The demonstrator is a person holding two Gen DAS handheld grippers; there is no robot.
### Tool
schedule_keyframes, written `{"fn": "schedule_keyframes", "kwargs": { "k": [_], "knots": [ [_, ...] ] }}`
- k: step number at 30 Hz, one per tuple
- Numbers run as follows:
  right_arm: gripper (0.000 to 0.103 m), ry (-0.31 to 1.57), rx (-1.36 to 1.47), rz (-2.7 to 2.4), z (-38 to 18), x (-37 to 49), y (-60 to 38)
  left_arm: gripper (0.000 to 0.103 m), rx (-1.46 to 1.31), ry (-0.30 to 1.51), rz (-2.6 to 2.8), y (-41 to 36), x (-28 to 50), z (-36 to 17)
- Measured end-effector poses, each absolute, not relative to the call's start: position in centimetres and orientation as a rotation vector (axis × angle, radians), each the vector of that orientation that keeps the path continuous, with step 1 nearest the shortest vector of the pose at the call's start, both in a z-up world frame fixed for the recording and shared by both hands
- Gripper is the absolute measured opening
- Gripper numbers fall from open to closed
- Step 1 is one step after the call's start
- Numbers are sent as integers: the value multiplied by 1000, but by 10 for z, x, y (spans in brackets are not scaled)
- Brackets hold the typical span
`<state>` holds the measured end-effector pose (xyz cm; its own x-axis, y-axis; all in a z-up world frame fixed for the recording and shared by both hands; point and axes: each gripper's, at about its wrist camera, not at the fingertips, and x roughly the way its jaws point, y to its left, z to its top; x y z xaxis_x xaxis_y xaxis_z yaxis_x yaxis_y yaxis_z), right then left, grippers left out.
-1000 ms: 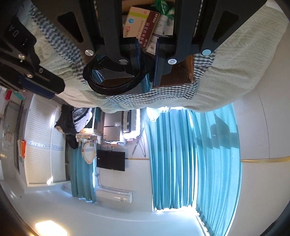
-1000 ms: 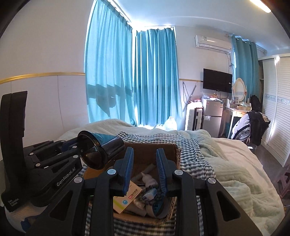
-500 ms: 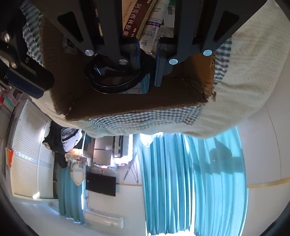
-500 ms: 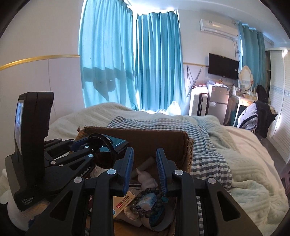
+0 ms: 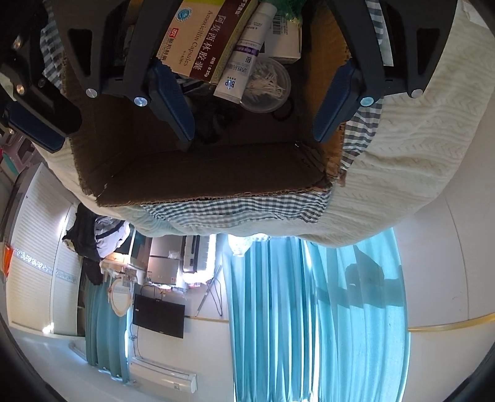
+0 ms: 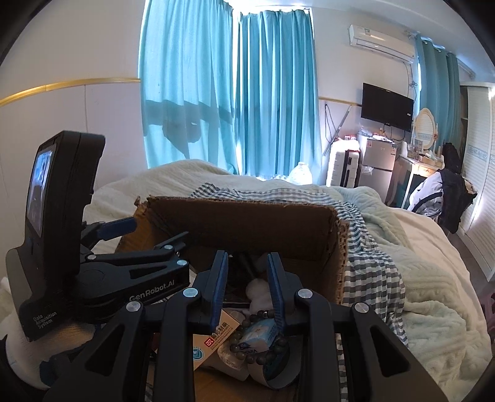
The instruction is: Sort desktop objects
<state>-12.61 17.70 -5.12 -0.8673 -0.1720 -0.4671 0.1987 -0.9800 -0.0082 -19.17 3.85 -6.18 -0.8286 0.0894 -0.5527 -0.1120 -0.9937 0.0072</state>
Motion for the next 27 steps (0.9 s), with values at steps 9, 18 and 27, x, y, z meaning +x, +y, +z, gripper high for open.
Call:
{"fn": "schedule_keyframes", "kwargs": {
  "k": [9, 18, 27],
  "knots": [
    [26, 119, 584, -2946, -16, -92, 172, 92, -732, -27, 2928, 26, -158, -14],
    [54, 67, 421, -2971, 44, -36, 176, 103, -474, 14, 2959, 27, -84, 56],
    [83, 31, 256, -3039, 92, 36, 185, 103, -387, 32, 2985, 28, -22, 92]
  ]
}}
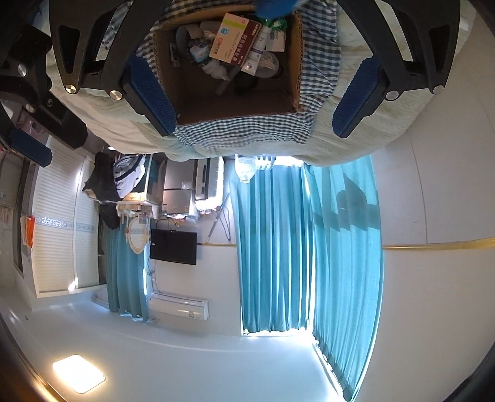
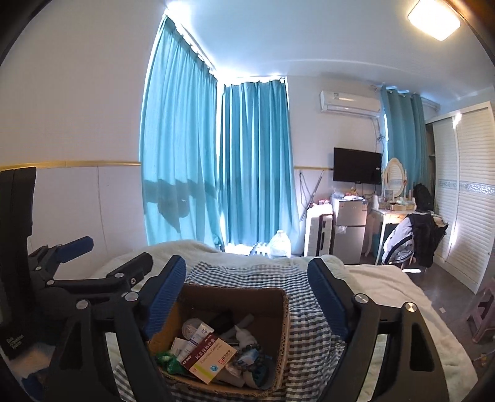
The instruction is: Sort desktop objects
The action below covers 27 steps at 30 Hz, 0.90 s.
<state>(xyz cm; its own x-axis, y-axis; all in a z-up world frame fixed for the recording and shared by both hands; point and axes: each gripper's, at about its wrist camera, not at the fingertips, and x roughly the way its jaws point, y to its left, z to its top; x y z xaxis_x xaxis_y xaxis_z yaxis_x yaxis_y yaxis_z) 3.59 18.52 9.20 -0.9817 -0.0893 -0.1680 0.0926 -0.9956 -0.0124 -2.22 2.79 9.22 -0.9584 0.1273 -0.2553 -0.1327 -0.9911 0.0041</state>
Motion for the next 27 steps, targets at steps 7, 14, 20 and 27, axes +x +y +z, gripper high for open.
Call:
{"fn": "schedule_keyframes", "kwargs": {
  "k": [7, 14, 20, 27],
  "knots": [
    [91, 16, 316, -3055, 71, 68, 194, 103, -482, -38, 2991, 24, -2, 71],
    [91, -23, 435, -3044, 22, 77, 203, 103, -703, -33, 2945, 25, -7, 6],
    [91, -46, 592, -3034, -28, 70, 206, 103, -785, -21, 2926, 25, -5, -35],
    [91, -15, 662, -3018, -59, 64, 203, 103, -882, 9, 2918, 27, -5, -73]
  ]
}}
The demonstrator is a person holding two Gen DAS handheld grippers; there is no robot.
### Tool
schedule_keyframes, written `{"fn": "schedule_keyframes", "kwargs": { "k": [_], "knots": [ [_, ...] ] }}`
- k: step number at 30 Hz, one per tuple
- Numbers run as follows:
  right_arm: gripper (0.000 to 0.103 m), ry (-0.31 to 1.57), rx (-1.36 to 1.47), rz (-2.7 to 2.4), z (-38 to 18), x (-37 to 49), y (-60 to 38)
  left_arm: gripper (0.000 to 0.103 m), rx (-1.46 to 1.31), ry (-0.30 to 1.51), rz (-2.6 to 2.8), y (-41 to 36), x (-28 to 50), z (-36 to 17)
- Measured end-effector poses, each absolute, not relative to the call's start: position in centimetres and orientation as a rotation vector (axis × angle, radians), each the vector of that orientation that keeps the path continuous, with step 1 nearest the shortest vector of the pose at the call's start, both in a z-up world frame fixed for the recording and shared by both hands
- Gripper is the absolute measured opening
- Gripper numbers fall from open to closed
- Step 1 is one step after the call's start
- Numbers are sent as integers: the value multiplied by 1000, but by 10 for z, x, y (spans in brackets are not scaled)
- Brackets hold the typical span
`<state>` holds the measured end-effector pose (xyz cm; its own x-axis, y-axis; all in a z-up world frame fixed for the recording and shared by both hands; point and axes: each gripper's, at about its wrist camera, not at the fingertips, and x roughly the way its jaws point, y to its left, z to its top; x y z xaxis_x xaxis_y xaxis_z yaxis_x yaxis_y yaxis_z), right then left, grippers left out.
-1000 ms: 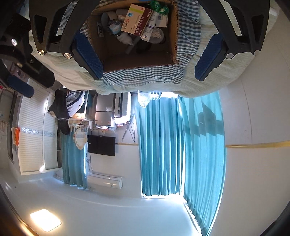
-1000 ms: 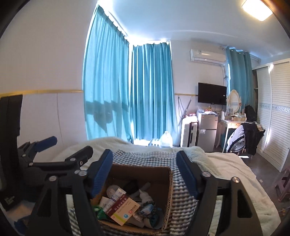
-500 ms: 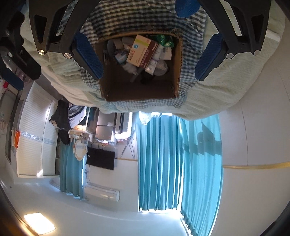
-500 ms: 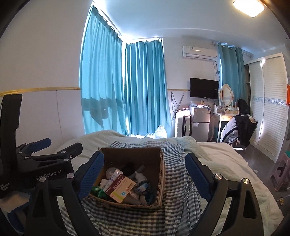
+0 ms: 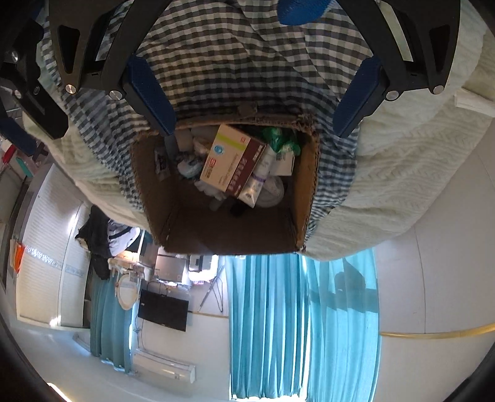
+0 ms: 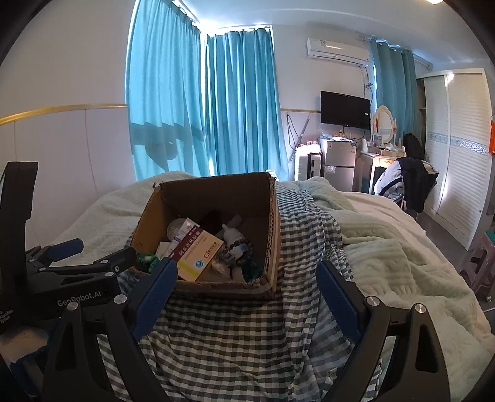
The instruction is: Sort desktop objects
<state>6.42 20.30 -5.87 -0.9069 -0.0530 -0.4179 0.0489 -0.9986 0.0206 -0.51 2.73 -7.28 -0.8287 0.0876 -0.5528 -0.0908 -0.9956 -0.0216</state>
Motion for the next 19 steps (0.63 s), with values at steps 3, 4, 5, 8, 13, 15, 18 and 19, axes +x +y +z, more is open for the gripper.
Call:
{"fn": "schedule_keyframes", "kwargs": {
  "k": [3, 4, 5, 8, 13, 15, 18, 19],
  "knots": [
    [91, -5, 685, -3007, -67, 61, 200, 103, -938, 32, 2905, 30, -10, -83],
    [91, 4, 694, -3005, -71, 60, 198, 103, -951, 26, 2903, 29, -11, -86],
    [91, 14, 698, -3005, -73, 60, 197, 103, -956, 22, 2902, 29, -10, -86],
    [91, 43, 703, -3003, -76, 59, 193, 103, -958, 7, 2895, 28, -9, -89],
    [91, 40, 728, -2999, -80, 58, 193, 103, -958, 0, 2895, 28, -7, -88],
    [91, 37, 742, -3000, -82, 58, 194, 103, -954, 5, 2896, 28, -7, -87],
    [91, 26, 750, -3000, -83, 58, 195, 103, -957, 28, 2893, 31, -7, -87],
    [91, 22, 751, -3001, -83, 58, 196, 103, -973, 33, 2887, 32, -8, -88]
  ]
}}
